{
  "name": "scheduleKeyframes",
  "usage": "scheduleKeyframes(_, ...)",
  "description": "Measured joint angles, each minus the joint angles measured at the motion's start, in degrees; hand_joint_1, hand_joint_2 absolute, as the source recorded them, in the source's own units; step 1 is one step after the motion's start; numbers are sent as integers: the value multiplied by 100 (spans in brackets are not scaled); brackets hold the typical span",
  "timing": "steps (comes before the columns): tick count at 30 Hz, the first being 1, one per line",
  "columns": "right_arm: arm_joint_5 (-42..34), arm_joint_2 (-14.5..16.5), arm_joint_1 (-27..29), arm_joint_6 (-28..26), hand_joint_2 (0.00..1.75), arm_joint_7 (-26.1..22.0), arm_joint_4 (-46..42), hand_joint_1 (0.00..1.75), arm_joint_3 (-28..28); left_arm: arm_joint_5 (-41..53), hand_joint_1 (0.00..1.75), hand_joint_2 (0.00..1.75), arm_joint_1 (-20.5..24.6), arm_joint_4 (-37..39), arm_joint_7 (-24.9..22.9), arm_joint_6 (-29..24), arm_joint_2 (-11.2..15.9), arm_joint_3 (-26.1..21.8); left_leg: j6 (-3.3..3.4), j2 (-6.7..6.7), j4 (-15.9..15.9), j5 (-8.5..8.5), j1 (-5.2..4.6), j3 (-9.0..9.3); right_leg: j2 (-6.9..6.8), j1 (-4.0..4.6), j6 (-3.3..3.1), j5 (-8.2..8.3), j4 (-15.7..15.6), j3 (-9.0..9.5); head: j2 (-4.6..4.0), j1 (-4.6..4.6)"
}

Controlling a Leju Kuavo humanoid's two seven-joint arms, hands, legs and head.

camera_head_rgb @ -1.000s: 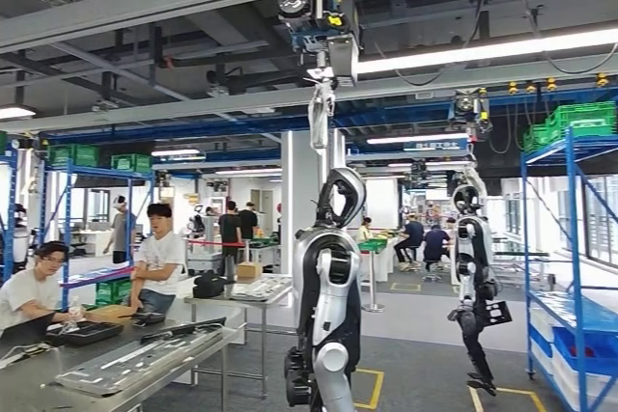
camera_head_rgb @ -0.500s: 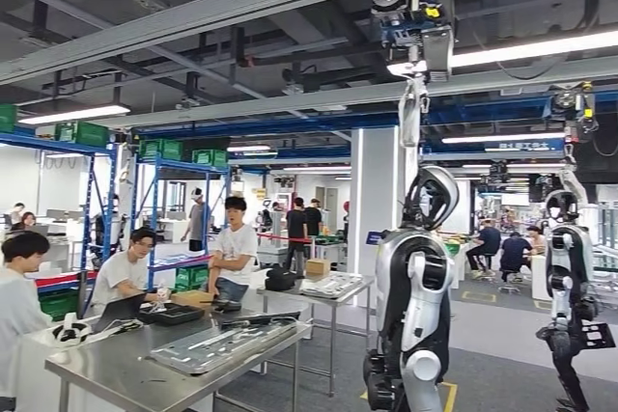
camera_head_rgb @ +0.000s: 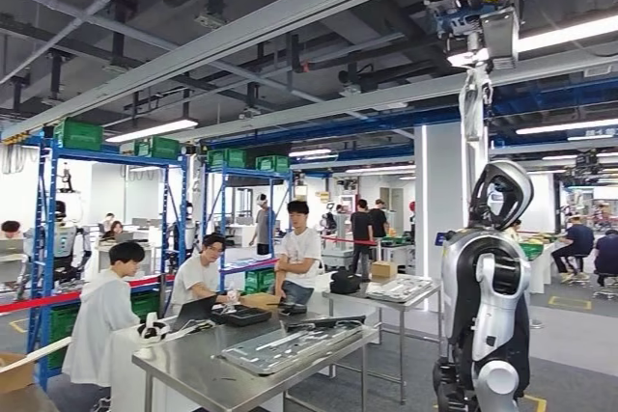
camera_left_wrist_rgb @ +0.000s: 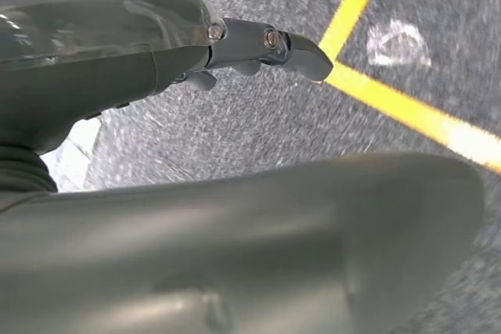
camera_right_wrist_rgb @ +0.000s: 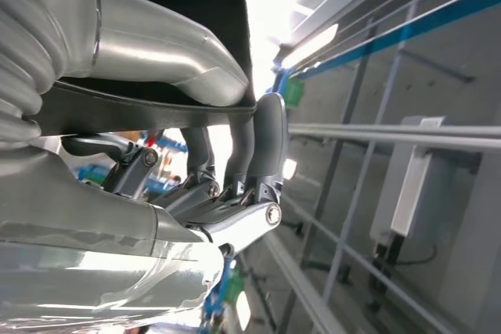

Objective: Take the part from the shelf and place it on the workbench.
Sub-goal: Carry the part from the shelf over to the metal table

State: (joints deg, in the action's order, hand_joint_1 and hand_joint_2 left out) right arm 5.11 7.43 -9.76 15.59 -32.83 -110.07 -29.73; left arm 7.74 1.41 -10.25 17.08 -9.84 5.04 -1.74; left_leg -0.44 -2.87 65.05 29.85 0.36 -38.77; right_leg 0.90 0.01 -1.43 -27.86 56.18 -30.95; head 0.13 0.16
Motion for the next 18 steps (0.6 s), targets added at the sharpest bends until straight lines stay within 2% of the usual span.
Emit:
scheduleKeyframes(1,-4,4,1,2,175,1,7,175,-1,0,0,175,17,0,8,0,3,-9,-30,105,365,172,17,-182,-81,0,-1,-6,-1,4,0,1)
scheduleKeyframes(3,-8,5,4,3,175,4,18,175,-2,0,0,175,37,0,21,0,7,-21,-65,177,837,362,43,-418,-183,-2,2,-16,-1,4,0,1)
scheduleKeyframes(8,-14,5,5,4,175,14,29,175,-3,4,0,175,35,0,29,4,7,-24,-90,200,1011,378,75,-504,-251,-7,12,-23,0,7,0,2)
scheduleKeyframes(9,-18,5,5,5,175,19,38,175,-3,8,0,175,26,0,32,9,8,-28,-118,234,804,235,106,-389,-313,-15,35,-38,2,23,0,1)
scheduleKeyframes(10,-25,5,4,9,175,23,45,175,-3,11,0,175,27,0,33,13,3,-34,-145,351,398,50,121,-167,-399,-13,91,-77,21,46,0,2)
scheduleKeyframes(11,-32,5,4,13,175,28,53,175,-3,14,0,175,28,0,34,16,-1,-41,-142,444,-16,-131,130,55,-487,-11,151,-116,39,72,0,1)
scheduleKeyframes(12,-39,5,4,16,175,31,60,175,-3,16,0,175,26,0,32,17,-5,-49,-125,523,-423,-299,131,270,-579,-9,213,-154,56,100,0,1)
scheduleKeyframes(13,-43,5,4,19,175,33,64,175,-4,18,0,175,25,1,25,17,-9,-55,-76,562,-602,-336,106,359,-642,-7,260,-180,66,120,0,1)
scheduleKeyframes(14,-46,5,4,20,175,36,68,175,-7,21,0,175,11,1,14,17,-8,-58,-16,504,-599,-333,95,351,-682,-21,284,-191,60,135,0,-1)
scheduleKeyframes(15,-49,5,2,21,175,36,70,175,-10,27,0,175,-8,1,5,17,-8,-60,26,456,-602,-333,86,351,-657,-42,306,-227,76,145,0,-1)
scheduleKeyframes(16,-52,5,1,21,175,34,72,175,-12,36,0,175,-20,1,-1,17,-8,-61,65,408,-606,-335,80,354,-569,-62,320,-306,159,122,0,-1)
scheduleKeyframes(17,-55,4,1,21,175,32,71,175,-12,45,0,175,-20,0,-2,17,-8,-62,100,358,-611,-339,77,359,-445,-75,327,-446,361,39,0,-1)
scheduleKeyframes(18,-57,2,1,21,175,31,70,175,-11,53,0,175,-14,0,4,17,-8,-63,129,304,-612,-340,69,361,-301,-78,318,-625,689,-109,0,-1)
